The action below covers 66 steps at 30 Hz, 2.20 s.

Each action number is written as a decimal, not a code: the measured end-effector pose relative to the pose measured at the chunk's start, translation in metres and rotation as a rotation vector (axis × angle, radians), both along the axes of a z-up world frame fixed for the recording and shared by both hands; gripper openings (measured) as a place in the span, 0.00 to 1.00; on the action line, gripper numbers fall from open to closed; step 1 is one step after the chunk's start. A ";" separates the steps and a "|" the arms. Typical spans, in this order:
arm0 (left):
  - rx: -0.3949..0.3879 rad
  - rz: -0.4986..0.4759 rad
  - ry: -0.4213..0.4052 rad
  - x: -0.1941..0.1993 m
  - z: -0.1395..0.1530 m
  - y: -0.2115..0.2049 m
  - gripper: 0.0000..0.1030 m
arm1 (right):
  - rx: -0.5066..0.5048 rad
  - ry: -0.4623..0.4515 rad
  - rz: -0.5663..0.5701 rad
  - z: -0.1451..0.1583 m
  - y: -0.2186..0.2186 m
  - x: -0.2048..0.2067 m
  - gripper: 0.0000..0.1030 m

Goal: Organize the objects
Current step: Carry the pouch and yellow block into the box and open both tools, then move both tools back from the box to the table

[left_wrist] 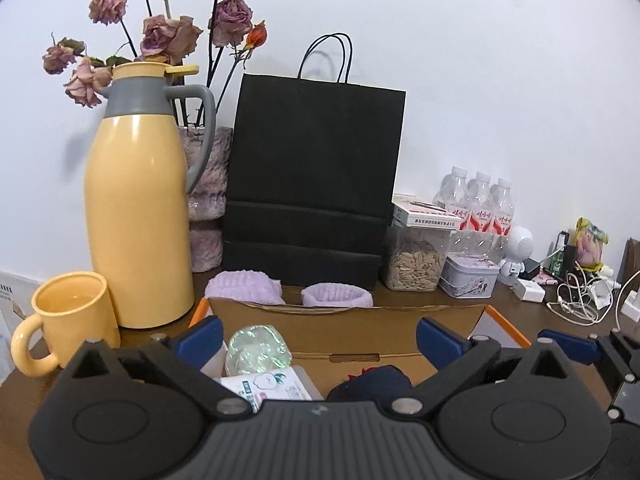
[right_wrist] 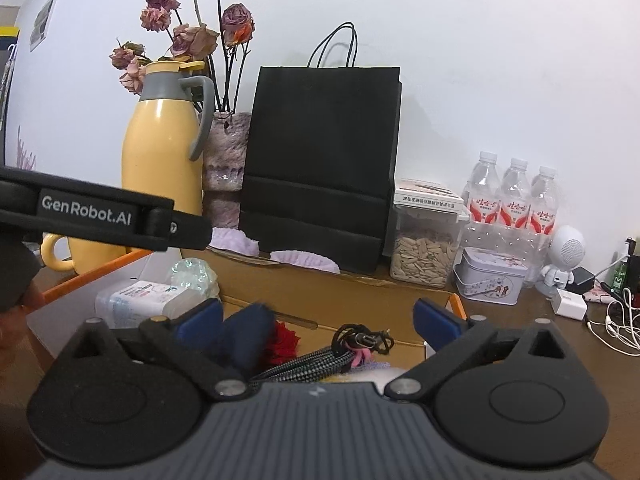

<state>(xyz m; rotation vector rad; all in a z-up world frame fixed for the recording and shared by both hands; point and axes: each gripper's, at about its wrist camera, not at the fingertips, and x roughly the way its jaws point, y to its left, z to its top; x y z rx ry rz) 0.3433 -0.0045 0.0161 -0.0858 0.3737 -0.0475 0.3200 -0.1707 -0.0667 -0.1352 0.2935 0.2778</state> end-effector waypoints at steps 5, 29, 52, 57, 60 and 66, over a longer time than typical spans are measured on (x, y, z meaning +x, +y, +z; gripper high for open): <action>0.004 0.012 -0.001 -0.005 -0.004 0.003 1.00 | -0.010 -0.019 -0.005 0.001 0.000 -0.006 1.00; 0.103 0.027 -0.006 -0.082 -0.029 0.011 1.00 | -0.063 -0.064 -0.024 -0.011 0.000 -0.080 1.00; 0.057 0.081 0.190 -0.135 -0.063 0.038 1.00 | -0.057 0.147 0.038 -0.039 0.009 -0.132 1.00; 0.075 0.071 0.209 -0.144 -0.069 0.036 1.00 | -0.052 0.236 0.078 -0.045 0.011 -0.136 1.00; 0.080 0.085 0.231 -0.147 -0.074 0.035 1.00 | -0.072 0.309 0.101 -0.050 0.016 -0.133 0.98; 0.064 0.094 0.237 -0.154 -0.075 0.039 1.00 | -0.043 0.376 0.117 -0.055 0.016 -0.126 0.84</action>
